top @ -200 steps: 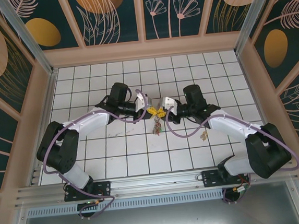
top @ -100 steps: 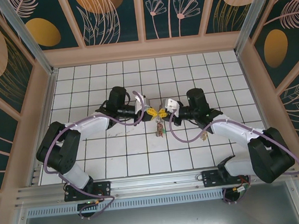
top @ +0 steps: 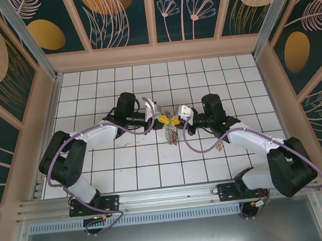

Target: Put the keys on the keyring

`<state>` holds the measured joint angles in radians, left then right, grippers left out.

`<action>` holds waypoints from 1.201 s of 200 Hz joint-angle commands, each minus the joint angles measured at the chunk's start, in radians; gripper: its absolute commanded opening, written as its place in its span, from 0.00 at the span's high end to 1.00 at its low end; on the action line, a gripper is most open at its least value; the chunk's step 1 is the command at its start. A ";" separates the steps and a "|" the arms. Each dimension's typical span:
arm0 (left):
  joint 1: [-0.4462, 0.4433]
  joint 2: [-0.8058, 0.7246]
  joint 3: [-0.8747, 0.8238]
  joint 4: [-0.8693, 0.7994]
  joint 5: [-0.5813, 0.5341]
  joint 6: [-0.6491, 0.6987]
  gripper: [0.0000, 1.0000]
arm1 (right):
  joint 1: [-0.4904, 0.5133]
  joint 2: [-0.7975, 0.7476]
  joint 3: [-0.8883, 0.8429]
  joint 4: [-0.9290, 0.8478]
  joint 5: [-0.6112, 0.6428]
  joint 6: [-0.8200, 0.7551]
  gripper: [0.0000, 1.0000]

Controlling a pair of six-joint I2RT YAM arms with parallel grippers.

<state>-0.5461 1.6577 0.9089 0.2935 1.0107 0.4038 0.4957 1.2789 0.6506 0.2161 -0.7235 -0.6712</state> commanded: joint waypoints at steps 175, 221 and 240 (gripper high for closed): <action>-0.014 0.019 0.059 -0.118 0.048 0.085 0.92 | -0.020 0.040 0.092 -0.001 -0.079 0.015 1.00; -0.014 0.011 0.058 -0.119 0.045 0.084 1.00 | -0.020 0.035 0.088 -0.004 -0.050 0.020 0.90; -0.014 0.004 0.058 -0.107 0.034 0.069 1.00 | -0.023 0.014 0.073 -0.006 -0.029 0.024 0.84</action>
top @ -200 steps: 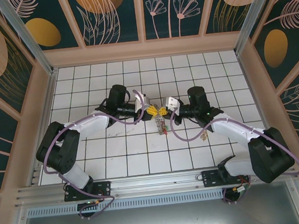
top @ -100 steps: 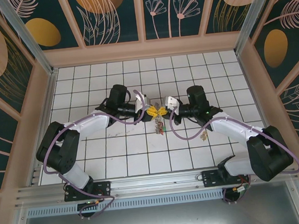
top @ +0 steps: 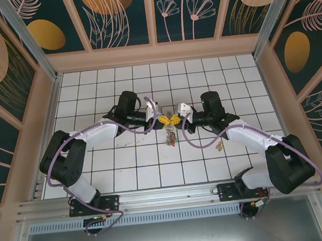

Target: Put the keys on the keyring

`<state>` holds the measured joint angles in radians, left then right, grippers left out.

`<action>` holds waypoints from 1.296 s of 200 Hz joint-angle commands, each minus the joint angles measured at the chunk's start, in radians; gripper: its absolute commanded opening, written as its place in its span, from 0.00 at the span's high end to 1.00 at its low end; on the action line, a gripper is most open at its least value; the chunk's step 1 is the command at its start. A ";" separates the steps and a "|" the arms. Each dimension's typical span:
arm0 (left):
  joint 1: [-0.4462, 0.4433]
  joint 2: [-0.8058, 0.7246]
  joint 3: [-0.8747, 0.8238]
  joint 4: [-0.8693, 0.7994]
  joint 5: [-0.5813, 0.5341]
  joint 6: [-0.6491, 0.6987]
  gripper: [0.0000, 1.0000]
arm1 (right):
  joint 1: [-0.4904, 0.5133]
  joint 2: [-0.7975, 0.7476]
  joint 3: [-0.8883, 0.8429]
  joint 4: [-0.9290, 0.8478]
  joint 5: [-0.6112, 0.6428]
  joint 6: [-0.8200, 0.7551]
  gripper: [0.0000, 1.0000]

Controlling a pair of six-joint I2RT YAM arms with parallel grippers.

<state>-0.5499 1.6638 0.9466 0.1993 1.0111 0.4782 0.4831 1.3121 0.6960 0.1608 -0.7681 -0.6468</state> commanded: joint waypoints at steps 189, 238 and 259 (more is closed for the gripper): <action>-0.008 -0.094 -0.157 0.405 -0.075 -0.423 1.00 | -0.209 -0.333 -0.102 -0.102 0.710 1.021 0.72; -0.007 -0.161 -0.248 0.569 -0.223 -0.498 1.00 | -0.341 -0.343 -0.136 -0.359 0.809 1.241 0.76; -0.007 -0.177 -0.294 0.673 -0.232 -0.551 1.00 | -0.348 -0.349 -0.164 -0.402 0.788 1.266 0.76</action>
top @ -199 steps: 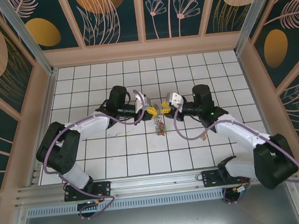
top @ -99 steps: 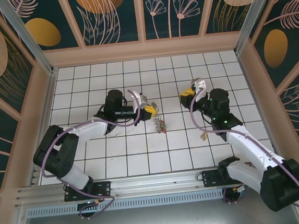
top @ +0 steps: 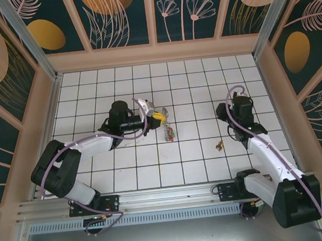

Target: Put the keys on the keyring

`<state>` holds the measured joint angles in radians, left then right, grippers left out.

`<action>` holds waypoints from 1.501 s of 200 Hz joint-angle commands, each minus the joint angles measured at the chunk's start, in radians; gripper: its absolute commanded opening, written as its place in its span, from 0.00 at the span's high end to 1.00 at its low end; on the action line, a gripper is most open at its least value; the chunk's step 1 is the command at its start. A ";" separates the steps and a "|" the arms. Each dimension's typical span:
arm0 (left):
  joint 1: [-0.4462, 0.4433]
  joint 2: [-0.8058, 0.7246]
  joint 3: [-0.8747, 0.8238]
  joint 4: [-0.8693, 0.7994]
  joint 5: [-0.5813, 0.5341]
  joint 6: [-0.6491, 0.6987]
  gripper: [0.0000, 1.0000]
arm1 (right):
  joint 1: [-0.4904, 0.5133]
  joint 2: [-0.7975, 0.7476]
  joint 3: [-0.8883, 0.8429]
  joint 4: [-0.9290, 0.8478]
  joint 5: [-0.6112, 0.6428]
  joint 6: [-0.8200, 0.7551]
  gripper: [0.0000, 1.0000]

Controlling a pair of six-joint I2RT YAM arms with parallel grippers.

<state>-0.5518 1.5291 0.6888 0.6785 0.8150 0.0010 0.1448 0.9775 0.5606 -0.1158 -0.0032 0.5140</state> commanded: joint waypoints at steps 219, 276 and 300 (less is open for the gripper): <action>-0.005 -0.018 -0.126 0.482 -0.083 -0.247 1.00 | 0.190 0.120 -0.048 -0.380 0.089 0.268 0.73; -0.005 -0.041 -0.114 0.422 -0.097 -0.207 1.00 | 0.206 0.187 -0.044 -0.381 0.072 0.255 0.77; -0.005 -0.046 -0.112 0.410 -0.097 -0.199 1.00 | 0.219 0.205 -0.025 -0.407 0.093 0.266 0.78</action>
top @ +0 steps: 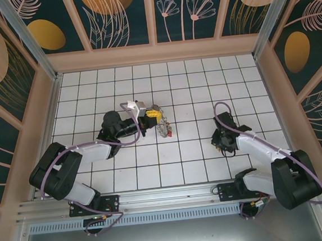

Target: Put the keys on the keyring

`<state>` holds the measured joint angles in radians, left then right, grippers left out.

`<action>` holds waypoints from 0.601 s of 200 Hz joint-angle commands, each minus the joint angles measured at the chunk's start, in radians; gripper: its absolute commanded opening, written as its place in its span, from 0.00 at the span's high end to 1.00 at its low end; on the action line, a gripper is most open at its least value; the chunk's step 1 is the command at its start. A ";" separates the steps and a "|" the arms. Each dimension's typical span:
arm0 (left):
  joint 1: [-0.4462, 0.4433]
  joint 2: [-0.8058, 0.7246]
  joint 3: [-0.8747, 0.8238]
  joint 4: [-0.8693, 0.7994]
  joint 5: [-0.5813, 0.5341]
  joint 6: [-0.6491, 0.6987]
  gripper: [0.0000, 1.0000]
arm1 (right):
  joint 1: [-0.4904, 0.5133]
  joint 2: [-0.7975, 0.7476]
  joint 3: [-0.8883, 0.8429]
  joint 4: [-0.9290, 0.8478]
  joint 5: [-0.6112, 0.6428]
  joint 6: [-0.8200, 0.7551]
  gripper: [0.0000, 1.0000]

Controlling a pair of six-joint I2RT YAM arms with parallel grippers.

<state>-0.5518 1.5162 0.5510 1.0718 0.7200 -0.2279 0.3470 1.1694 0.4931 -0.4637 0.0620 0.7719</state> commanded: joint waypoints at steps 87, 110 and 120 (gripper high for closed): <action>-0.005 -0.039 0.030 0.001 -0.002 0.038 1.00 | 0.071 -0.048 0.044 -0.170 0.084 0.108 0.74; -0.005 -0.036 0.033 -0.001 0.001 0.043 1.00 | 0.077 -0.044 0.045 -0.186 0.088 0.115 0.73; -0.005 -0.036 0.032 -0.003 0.002 0.045 1.00 | 0.079 -0.042 0.045 -0.194 0.092 0.119 0.73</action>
<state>-0.5518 1.5078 0.5514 1.0424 0.7200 -0.2092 0.4149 1.1339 0.5224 -0.5911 0.1169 0.8551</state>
